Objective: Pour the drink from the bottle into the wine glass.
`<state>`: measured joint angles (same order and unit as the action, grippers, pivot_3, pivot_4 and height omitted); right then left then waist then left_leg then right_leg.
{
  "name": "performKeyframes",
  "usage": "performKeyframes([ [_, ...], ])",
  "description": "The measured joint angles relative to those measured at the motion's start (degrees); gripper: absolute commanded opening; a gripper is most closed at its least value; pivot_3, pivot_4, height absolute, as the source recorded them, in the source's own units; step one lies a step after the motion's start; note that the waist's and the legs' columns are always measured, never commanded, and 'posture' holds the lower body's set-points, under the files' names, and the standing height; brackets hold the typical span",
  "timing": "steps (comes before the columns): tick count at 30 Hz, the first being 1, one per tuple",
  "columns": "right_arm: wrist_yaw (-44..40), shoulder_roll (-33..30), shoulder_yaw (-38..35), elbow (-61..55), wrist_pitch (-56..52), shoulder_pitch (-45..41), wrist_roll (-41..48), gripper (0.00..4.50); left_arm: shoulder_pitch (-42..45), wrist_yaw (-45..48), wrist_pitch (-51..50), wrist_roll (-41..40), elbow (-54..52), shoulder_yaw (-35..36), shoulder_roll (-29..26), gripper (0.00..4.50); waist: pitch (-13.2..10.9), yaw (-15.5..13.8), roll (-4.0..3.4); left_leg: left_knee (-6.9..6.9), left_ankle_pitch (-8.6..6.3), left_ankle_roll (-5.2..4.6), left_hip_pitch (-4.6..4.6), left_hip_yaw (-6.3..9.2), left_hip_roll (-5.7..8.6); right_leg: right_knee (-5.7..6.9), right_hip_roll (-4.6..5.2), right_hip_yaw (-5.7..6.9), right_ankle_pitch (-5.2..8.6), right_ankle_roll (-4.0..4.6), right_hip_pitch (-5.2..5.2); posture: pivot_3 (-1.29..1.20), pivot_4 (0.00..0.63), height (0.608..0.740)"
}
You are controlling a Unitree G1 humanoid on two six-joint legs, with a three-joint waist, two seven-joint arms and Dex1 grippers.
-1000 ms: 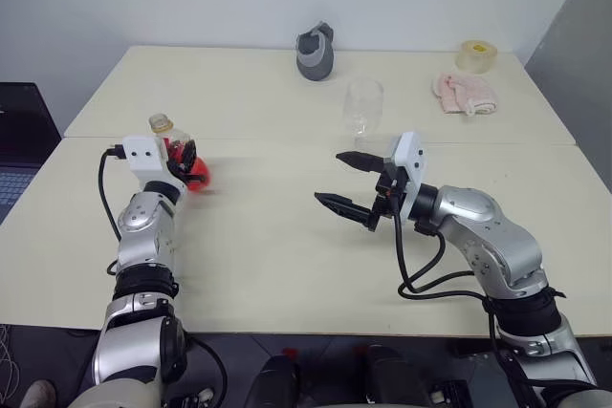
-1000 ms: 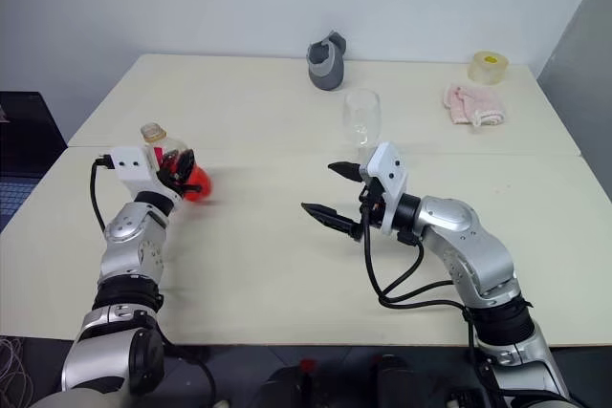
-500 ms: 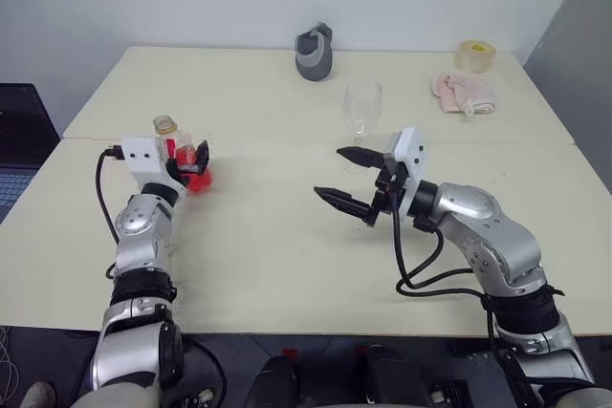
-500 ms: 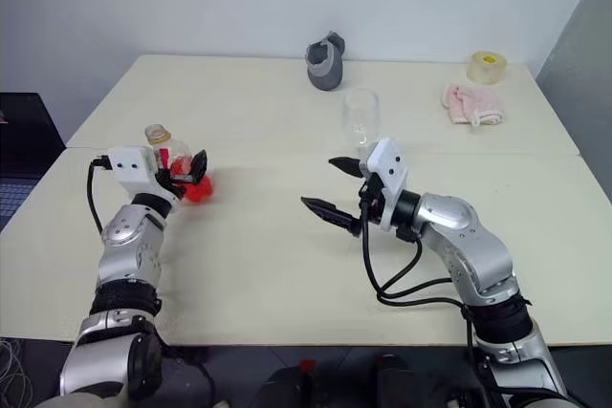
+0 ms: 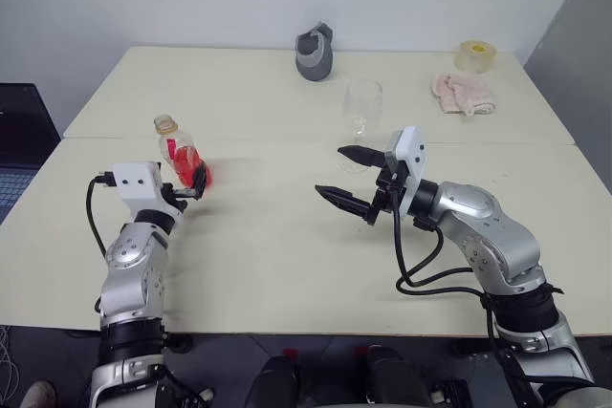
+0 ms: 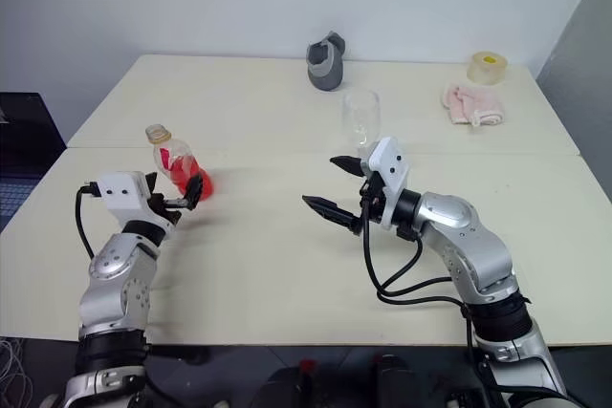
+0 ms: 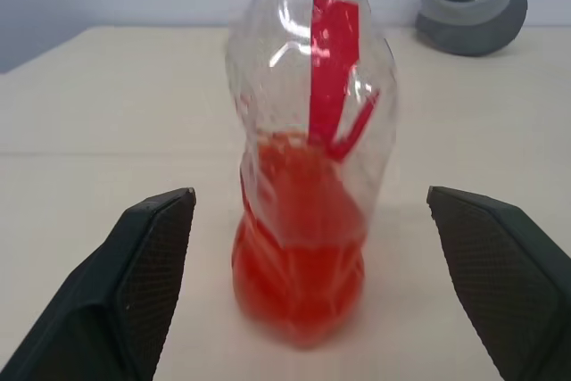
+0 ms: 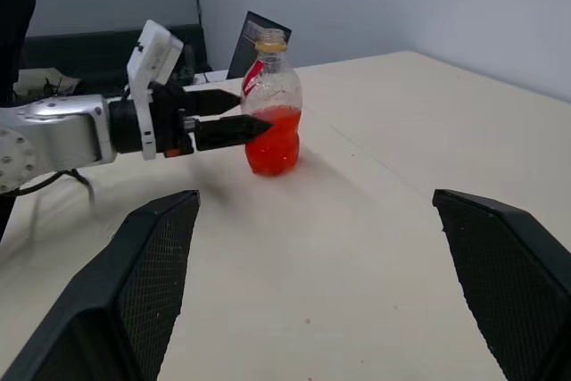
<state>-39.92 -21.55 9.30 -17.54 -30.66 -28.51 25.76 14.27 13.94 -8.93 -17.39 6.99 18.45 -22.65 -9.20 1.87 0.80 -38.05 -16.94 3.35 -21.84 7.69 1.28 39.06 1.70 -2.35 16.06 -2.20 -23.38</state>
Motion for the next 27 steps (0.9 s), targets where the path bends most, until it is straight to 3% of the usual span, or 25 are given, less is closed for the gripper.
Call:
performKeyframes([
  [13,2.97,-0.78,-0.41,-3.77,-1.01,5.01,0.02,4.5,-11.2,1.03,-13.38,-4.53,-23.22,-4.4,1.8,4.46,0.0,-0.05,0.0,0.0,-0.03,-0.05,0.04,-0.03,-0.01,-0.03,-0.01,0.0,0.0,-0.01,0.11,0.0,0.15,0.74],
  [27,13.35,1.17,-0.87,-2.45,-3.81,8.87,-6.36,4.5,-11.14,7.16,-18.44,-7.09,-29.49,-8.19,-0.38,4.46,0.0,-0.04,0.0,0.01,-0.01,-0.02,0.07,-0.13,0.0,-0.03,-0.21,-0.08,0.0,-0.01,0.11,0.0,0.15,0.74],
])
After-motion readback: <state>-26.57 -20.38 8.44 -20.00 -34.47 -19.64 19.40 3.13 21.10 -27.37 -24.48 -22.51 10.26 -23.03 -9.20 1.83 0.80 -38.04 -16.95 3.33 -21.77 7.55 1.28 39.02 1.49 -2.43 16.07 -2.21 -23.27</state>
